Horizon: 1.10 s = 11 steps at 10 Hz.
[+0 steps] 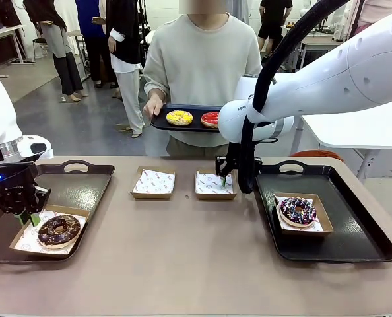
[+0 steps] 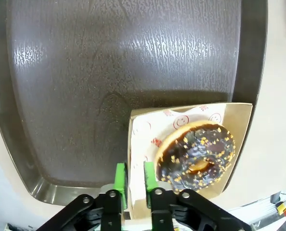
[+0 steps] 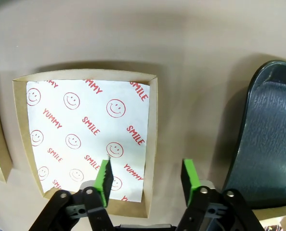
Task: Individually package the donuts and arrange them on the tray.
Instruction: Place the picked Paper togo box on the Handle tray while simultaneously picking up another Paper togo box from the table with the other hand.
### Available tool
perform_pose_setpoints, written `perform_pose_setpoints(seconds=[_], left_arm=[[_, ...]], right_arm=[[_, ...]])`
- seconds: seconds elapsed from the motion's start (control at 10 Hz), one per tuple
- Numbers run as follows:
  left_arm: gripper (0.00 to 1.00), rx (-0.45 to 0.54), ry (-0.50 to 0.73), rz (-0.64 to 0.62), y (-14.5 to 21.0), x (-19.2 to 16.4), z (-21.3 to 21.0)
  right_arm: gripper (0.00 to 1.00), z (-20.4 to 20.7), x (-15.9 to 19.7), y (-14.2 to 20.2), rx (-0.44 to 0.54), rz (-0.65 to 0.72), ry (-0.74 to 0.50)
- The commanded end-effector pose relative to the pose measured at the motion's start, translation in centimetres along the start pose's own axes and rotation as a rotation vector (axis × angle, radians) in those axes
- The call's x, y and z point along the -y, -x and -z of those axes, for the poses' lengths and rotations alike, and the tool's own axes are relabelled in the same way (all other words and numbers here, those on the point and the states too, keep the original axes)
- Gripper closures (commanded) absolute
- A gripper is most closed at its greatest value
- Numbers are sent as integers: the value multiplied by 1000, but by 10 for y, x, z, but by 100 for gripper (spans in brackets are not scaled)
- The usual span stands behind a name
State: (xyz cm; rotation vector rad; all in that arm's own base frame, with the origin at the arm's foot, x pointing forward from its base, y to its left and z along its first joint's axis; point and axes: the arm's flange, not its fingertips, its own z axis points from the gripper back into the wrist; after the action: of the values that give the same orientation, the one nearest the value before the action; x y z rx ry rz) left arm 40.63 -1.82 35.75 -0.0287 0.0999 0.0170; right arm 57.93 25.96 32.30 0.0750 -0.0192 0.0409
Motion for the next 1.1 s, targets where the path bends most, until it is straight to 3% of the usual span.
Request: perform_pose_setpoints(seconds=[0.0,0.1,0.2,0.3,0.5,1.0], left_arm=[[0,12,-29,-7,1,0,0],[0,10,-27,-8,1,0,0],[0,10,-25,-10,2,0,-1],[17,9,-23,-10,2,-1,-2],[0,6,-20,-12,2,-2,-3],[0,1,55,-2,6,-6,-12]], right_arm=[[64,3,0,3,9,22,-8],[100,3,1,3,11,24,-7],[100,3,1,3,12,27,-7],[100,3,1,3,10,31,-7],[100,2,2,2,7,34,-7],[100,-9,-1,5,27,43,-16]])
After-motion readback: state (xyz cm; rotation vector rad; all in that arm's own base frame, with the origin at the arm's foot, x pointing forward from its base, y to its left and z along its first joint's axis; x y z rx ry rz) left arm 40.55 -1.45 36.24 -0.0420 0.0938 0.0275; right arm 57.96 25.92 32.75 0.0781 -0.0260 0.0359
